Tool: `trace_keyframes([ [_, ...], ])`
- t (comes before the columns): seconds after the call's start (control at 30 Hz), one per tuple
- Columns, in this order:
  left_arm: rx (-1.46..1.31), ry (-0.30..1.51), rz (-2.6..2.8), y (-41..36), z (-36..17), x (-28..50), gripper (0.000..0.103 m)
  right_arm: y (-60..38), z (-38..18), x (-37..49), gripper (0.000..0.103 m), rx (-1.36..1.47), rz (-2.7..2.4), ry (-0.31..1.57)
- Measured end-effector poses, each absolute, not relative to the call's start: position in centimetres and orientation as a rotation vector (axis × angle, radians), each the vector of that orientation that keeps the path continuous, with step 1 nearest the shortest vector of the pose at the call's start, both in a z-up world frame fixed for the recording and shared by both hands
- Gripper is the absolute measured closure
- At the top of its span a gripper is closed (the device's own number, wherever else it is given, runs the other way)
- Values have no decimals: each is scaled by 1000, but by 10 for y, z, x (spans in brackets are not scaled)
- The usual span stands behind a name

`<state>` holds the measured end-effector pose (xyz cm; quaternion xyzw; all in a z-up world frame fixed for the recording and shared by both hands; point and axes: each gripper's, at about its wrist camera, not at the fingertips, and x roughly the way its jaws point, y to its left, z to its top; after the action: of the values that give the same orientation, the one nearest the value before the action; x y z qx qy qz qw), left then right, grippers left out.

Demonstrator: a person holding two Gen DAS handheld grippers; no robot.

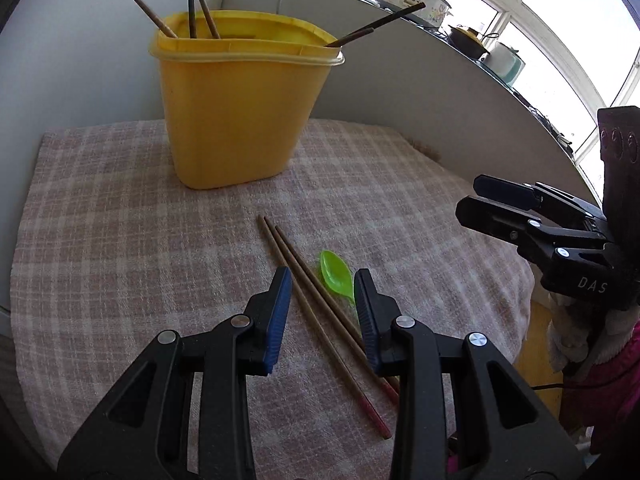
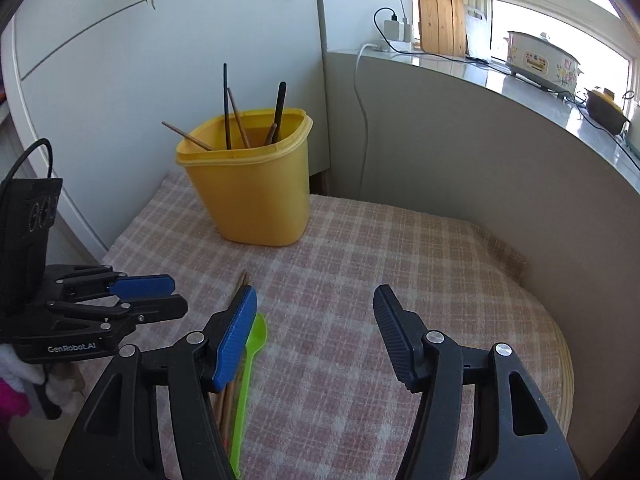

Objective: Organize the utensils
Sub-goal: 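Grasp the green spoon handle with the right tool while the left tool grasps a wooden chopstick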

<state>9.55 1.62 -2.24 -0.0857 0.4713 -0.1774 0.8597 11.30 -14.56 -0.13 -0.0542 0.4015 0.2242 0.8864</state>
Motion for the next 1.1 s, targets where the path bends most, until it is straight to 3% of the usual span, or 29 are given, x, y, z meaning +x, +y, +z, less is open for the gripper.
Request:
trace_keyframes([
  [0.27,-158,1095,-370,1,-59,97,71,-143,-51,125,44,-12,550,1065],
  [0.37,-141,1113,-366,-5,-65,98,71,-145,-65,130,54,32,559,1127],
  [0.47,-125,1126,-349,-7,-69,101,71,-149,-74,135,57,97,573,1175],
  [0.83,-96,1143,-330,-17,-80,111,71,-143,-78,134,64,114,587,1209],
  [0.93,-77,1154,-320,-15,-80,115,80,-136,-77,134,66,97,590,1207],
  [1.1,-86,1179,-318,-9,-80,120,80,-131,-75,134,69,73,589,1208],
])
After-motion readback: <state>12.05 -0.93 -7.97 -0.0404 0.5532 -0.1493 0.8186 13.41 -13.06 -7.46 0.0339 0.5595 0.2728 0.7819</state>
